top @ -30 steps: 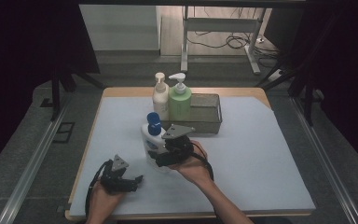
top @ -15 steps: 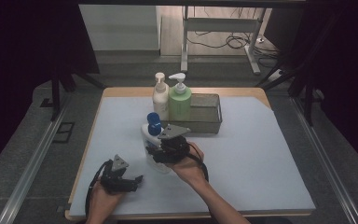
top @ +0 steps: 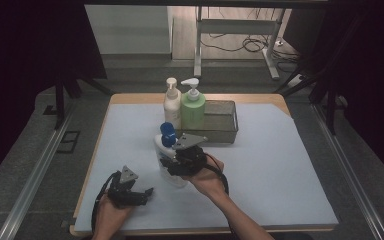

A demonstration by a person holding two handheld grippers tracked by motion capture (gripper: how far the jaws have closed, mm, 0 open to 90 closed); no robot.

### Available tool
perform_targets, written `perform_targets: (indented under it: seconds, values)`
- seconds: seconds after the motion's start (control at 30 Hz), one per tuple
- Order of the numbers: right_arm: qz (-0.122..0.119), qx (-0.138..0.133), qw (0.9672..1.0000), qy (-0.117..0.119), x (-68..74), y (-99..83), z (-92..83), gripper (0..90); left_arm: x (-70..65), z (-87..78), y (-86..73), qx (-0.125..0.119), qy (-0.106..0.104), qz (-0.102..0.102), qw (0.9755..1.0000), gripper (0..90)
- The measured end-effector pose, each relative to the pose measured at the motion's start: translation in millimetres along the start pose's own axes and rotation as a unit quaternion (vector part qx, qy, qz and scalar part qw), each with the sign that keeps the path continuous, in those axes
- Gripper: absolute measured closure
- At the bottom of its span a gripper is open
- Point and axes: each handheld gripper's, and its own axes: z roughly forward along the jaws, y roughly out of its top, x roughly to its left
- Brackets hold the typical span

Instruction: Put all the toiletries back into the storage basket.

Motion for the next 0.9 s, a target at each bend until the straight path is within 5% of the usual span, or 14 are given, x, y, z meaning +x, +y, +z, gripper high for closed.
perform_targets:
  seconds: [0.43,0.9]
  values:
    - [0.001,0.006,1.0,-0.004,-9.6,1.1,-27.5,40.3,0.1,-0.1,0.0,0.001,0.0,0.0,1.0,12.2]
    - [0.03,0.001,0.999,-0.034,-39.4,-1.9,-63.0,40.5,0.2,0.0,0.0,0.0,-0.002,0.0,1.0,12.1]
